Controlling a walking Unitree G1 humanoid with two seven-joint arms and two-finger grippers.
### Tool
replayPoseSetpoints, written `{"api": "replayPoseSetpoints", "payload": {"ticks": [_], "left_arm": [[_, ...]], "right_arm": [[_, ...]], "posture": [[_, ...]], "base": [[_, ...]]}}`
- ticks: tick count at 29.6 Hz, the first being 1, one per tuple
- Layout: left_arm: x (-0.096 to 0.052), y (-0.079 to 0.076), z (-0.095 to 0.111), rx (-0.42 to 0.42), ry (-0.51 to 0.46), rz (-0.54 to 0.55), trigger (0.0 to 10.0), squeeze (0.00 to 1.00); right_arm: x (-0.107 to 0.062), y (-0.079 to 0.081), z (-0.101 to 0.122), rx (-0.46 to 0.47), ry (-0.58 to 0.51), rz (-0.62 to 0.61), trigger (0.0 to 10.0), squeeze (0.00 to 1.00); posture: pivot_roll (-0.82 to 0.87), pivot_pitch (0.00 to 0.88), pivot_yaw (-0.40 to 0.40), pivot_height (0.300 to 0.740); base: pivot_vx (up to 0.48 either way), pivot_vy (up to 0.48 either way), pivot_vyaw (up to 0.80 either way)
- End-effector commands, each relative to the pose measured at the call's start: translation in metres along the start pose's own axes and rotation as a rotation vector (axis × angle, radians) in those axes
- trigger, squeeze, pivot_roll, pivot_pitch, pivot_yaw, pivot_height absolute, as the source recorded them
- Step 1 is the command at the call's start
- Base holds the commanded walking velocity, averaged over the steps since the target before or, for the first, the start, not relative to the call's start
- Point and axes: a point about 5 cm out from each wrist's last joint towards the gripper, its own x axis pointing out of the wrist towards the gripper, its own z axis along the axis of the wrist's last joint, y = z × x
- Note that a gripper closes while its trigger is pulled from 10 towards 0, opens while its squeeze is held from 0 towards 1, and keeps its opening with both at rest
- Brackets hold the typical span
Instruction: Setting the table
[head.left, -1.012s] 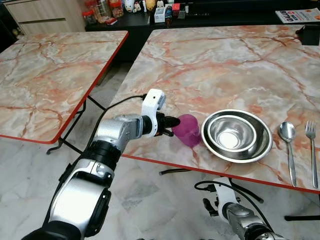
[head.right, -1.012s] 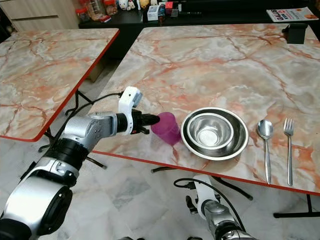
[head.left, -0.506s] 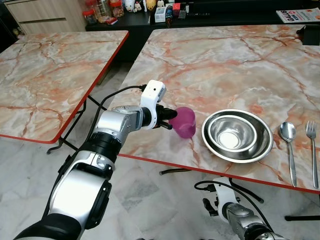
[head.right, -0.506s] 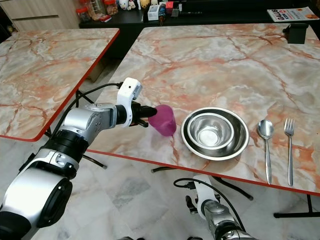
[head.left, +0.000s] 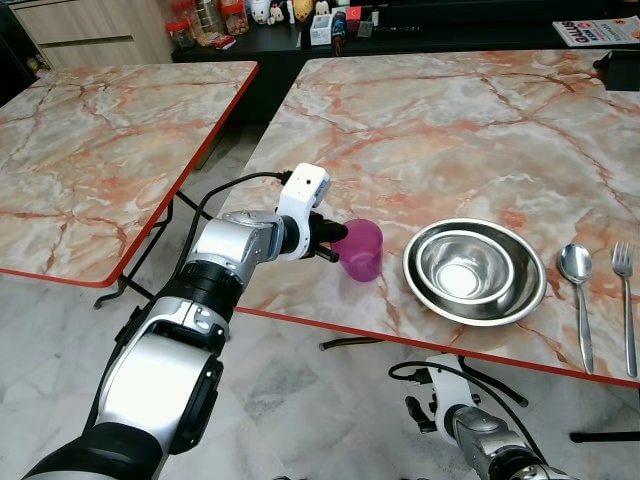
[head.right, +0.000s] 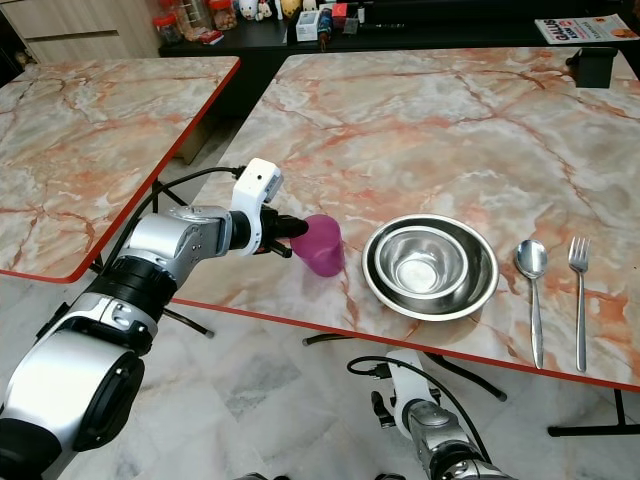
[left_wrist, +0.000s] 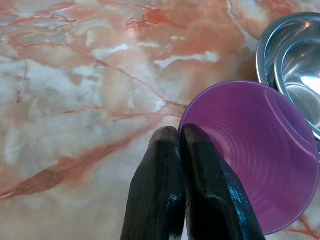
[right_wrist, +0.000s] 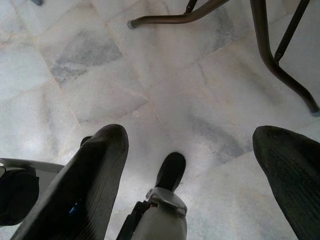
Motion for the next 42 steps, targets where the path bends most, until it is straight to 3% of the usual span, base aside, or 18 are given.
{"api": "replayPoseSetpoints", "payload": {"ticks": [1,2,28,29,42], "left_arm": [[-0.003,0.005,0.003,0.017,0.01,0.022,10.0,0.74],[-0.003,0.005,0.003,0.016,0.009,0.022,10.0,1.0],[-0.009,0.01,0.02,-0.044,-0.113,0.036,10.0,1.0],[-0.011,0.012,0.024,-0.055,-0.133,0.041,10.0,0.0],[-0.054,0.042,0.055,-0.146,-0.322,0.141,10.0,0.0]], "right_arm": [[0.001,0.006,0.0,0.004,0.006,0.013,10.0,0.0],[0.001,0.006,0.0,0.005,0.006,0.013,10.0,0.0],[0.001,0.006,0.0,0.005,0.006,0.013,10.0,0.0],[0.001,0.006,0.0,0.006,0.005,0.013,10.0,0.0],[0.001,0.005,0.0,-0.003,0.005,0.016,10.0,0.0]], "posture": [[-0.04,0.083,0.14,0.74],[-0.04,0.083,0.141,0.74],[-0.04,0.084,0.141,0.74],[-0.04,0.084,0.141,0.74],[-0.03,0.073,0.126,0.74]], "base": [[0.0,0.0,0.0],[0.0,0.0,0.0],[0.0,0.0,0.0],[0.0,0.0,0.0],[0.0,0.0,0.0]]}}
